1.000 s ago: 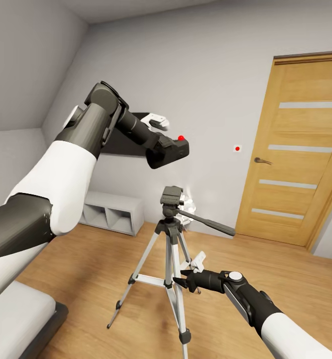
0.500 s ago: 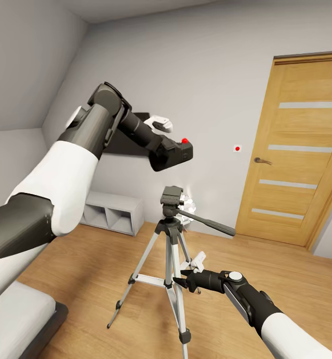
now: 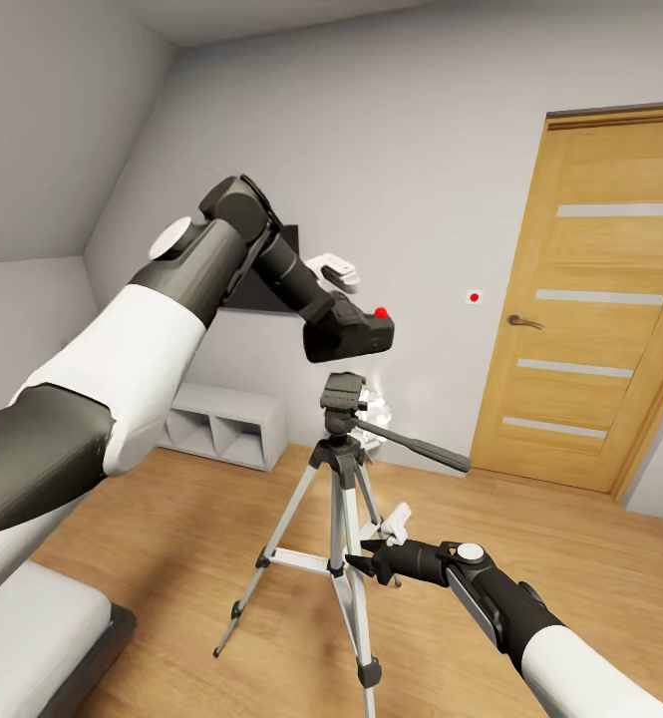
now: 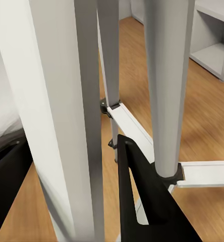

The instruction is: Attach the digital camera to the camera tripod in the bedroom.

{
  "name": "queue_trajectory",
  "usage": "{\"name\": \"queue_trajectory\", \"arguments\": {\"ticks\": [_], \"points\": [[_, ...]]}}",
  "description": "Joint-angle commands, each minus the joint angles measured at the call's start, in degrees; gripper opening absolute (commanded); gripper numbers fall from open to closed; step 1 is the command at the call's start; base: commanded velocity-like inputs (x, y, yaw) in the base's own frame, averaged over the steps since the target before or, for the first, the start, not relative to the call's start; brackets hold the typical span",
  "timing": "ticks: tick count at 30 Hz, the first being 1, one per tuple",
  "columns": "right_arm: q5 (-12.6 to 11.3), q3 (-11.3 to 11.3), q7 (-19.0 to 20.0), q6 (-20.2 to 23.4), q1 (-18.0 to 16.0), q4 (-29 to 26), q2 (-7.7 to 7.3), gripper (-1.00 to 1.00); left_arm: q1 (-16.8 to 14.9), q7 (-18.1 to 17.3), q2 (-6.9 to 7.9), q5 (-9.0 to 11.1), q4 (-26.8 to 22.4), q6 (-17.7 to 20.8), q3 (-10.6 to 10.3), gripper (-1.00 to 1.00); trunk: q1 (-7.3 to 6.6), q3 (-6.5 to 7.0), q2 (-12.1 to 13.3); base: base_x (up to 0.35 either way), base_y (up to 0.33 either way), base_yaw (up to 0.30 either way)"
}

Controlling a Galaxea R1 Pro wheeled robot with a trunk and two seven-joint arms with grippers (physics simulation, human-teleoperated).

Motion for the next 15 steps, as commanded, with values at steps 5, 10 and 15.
{"name": "queue_trajectory", "arguments": {"ticks": [5, 10, 15], "points": [[-0.9, 0.2, 0.0, 0.2, 0.0, -0.1, -0.07, -1.00, 0.0, -0.5, 0.31, -0.6, 0.0, -2.8, -0.5, -1.00, 0.02, -0.02, -0.1, 0.000, 0.000, 0.000], [-0.9, 0.3, 0.1, 0.2, 0.0, -0.1, -0.07, -1.00, 0.0, -0.5, 1.68, -0.6, 0.1, -5.1, -0.7, -1.00, 0.02, -0.02, -0.1, 0.000, 0.000, 0.000], [-0.9, 0.3, 0.2, 0.2, 0.0, -0.1, -0.07, -1.00, 0.1, -0.5, 3.83, -0.6, 0.3, -7.1, -0.7, -1.00, 0.02, -0.02, -0.1, 0.000, 0.000, 0.000]]}}
